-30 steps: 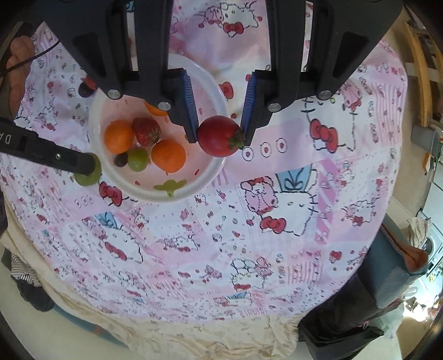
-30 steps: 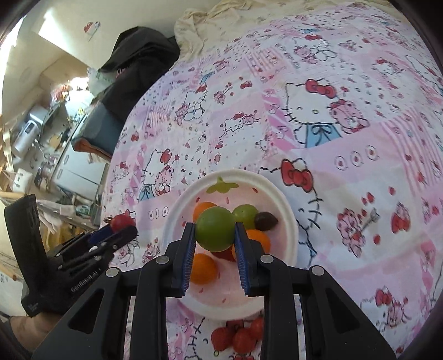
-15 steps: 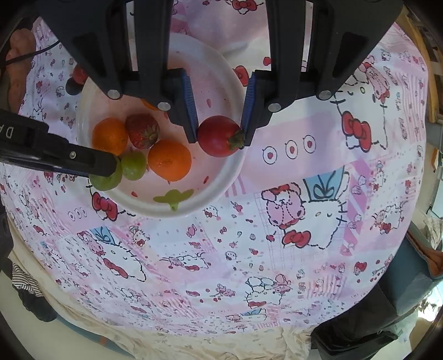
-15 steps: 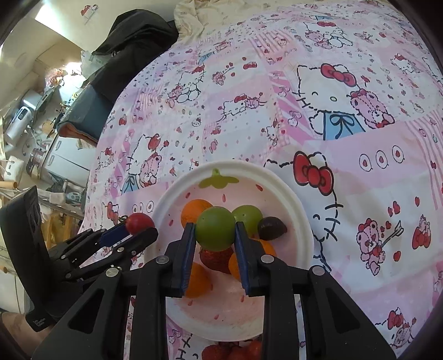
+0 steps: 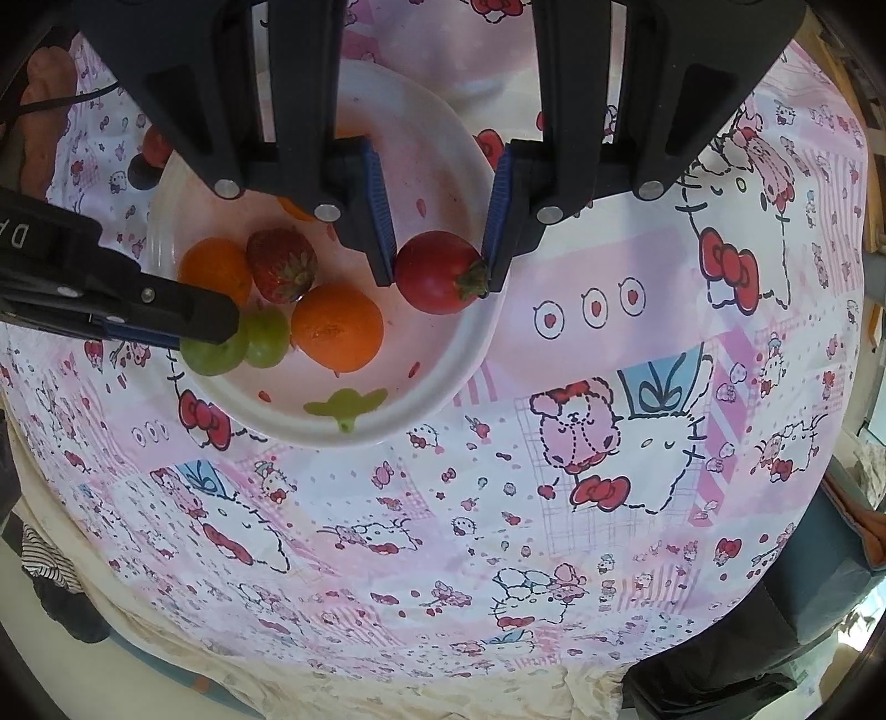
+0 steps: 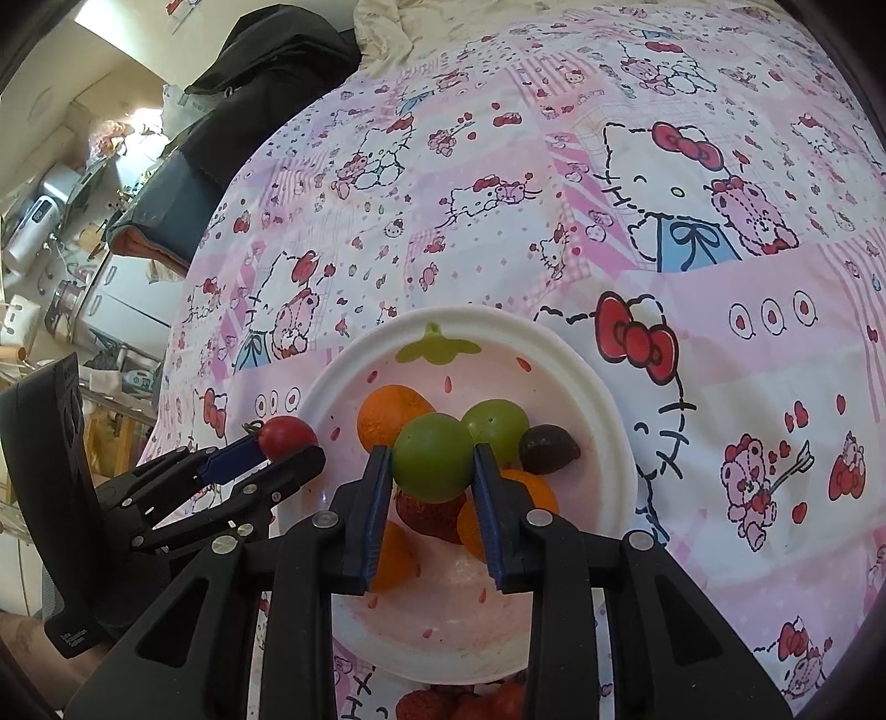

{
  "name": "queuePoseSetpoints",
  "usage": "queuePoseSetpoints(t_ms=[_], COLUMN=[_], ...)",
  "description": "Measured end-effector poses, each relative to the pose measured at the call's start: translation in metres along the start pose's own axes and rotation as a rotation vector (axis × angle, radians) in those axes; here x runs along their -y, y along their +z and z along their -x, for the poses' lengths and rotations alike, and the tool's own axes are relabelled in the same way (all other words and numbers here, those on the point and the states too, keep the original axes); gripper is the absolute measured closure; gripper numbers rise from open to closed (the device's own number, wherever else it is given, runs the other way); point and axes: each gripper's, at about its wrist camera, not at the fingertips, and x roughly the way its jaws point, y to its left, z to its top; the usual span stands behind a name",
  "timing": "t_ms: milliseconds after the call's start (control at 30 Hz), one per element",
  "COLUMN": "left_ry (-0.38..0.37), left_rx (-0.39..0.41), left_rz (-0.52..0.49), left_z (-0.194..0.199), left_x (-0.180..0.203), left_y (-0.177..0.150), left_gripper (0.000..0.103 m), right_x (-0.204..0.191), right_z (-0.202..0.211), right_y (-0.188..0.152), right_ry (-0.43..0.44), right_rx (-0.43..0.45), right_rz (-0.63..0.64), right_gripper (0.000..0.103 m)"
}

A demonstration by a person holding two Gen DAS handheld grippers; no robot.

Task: Organize fruits
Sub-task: 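Lower the tomato and green plum into the plate and open both grippers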

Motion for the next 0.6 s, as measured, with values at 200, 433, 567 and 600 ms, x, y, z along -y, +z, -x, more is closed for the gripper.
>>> queuePoseSetpoints(t_ms=[200,433,567,600], left_ry=[0.005,-0.003,-0.002,0.0], left_rx=[-0.02,0.04,0.053,0.058], left_rz=[-0.005,0.023,0.024,0.022], left_z=[-0.002,0.012,0.017,0.018], left_x=[0.003,-0.001,-0.001,-0.001], left_y=[-0.002,0.0,0.002,0.002], left_gripper=[0.063,0.023,0.023,0.023], right_x=[-0.002,-0.008,-0.01,-0.01], right_z=[-0.002,0.004,0.009,0.01], right_y=[0.0,0.0,0.001,0.001], right_ry=[-0.011,-0.027,-0.031,-0.033], right_rx=[-0.011,0.03,0.043,0.047], right_rz=[0.012,0.039,0.057,0.058], right_gripper=[0.07,0.021,0.021,0.021])
